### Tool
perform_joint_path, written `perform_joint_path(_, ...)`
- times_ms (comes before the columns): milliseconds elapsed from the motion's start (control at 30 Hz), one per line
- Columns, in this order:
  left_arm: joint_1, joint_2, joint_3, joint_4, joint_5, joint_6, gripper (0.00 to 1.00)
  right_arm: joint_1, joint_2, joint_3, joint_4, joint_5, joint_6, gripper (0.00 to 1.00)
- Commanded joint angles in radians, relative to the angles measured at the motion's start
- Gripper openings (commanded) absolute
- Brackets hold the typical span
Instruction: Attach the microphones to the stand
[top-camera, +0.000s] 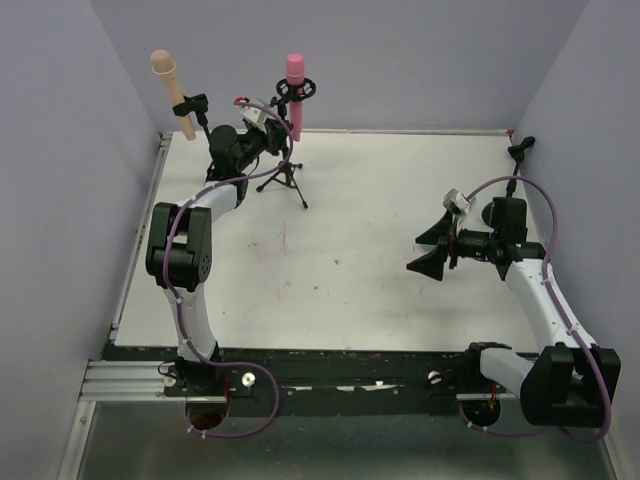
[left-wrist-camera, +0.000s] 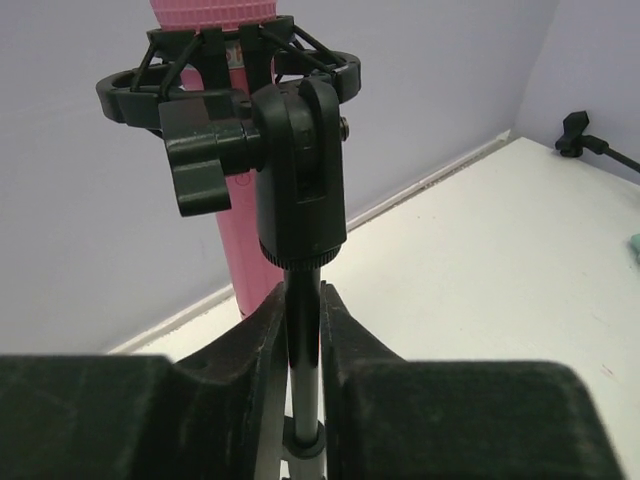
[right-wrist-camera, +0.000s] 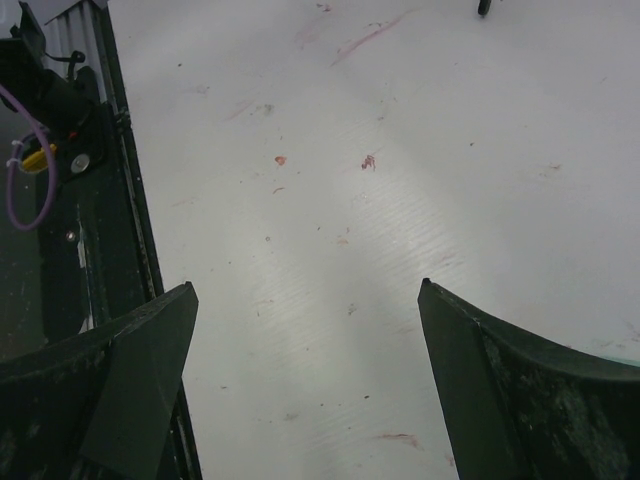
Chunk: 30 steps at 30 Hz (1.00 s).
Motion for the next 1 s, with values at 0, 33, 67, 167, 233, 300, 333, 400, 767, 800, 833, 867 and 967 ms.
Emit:
perform_joint_path(0, 0.006, -0.036, -0.038, 0.106, 0.029, -0.011, 0.30, -0.009, 0.001, 0.030, -0.028, -0.026, -0.024, 1.00)
perform_joint_path(33, 0.006, -0.044, -0.053, 0.114, 0.028, -0.013, 0.33, -0.008, 0.000, 0.029, -0.028, -0.025, -0.025, 1.00)
perform_joint_path(67, 0.008, -0.055, -0.070, 0.120, 0.029, -0.016, 0.36, -0.008, -0.002, 0.029, -0.028, -0.023, -0.025, 1.00)
perform_joint_path(167, 0.008, -0.090, -0.125, 0.159, 0.014, -0.022, 0.49, -0.009, -0.008, 0.029, -0.025, -0.020, -0.024, 1.00)
perform_joint_path(233, 0.011, -0.124, -0.162, 0.173, 0.005, -0.026, 0.59, -0.008, -0.012, 0.029, -0.023, -0.019, -0.025, 1.00)
perform_joint_path(300, 0.011, -0.157, -0.198, 0.174, 0.003, -0.031, 0.66, -0.008, -0.014, 0.026, -0.023, -0.017, -0.024, 1.00)
perform_joint_path(333, 0.012, -0.177, -0.219, 0.174, -0.003, -0.031, 0.69, -0.009, -0.015, 0.026, -0.022, -0.014, -0.025, 1.00)
perform_joint_path(400, 0.013, -0.229, -0.266, 0.171, -0.023, -0.033, 0.75, -0.008, -0.015, 0.029, -0.020, -0.007, -0.025, 1.00)
perform_joint_path(767, 0.023, -0.648, -0.416, -0.345, -0.103, -0.148, 0.87, -0.009, -0.045, 0.046, -0.032, 0.053, -0.030, 1.00)
perform_joint_path(800, 0.022, -0.693, -0.408, -0.410, -0.100, -0.166, 0.88, -0.008, -0.049, 0.046, -0.032, 0.055, -0.029, 1.00)
perform_joint_path(833, 0.022, -0.737, -0.396, -0.500, -0.090, -0.172, 0.88, -0.008, -0.051, 0.046, -0.032, 0.053, -0.027, 1.00)
perform_joint_path(867, 0.022, -0.775, -0.382, -0.571, -0.078, -0.174, 0.89, -0.011, -0.051, 0.047, -0.034, 0.055, -0.024, 1.00)
perform_joint_path(967, 0.023, -0.910, -0.383, -0.747, -0.063, -0.163, 0.94, -0.009, -0.043, 0.075, -0.049, 0.088, -0.007, 1.00)
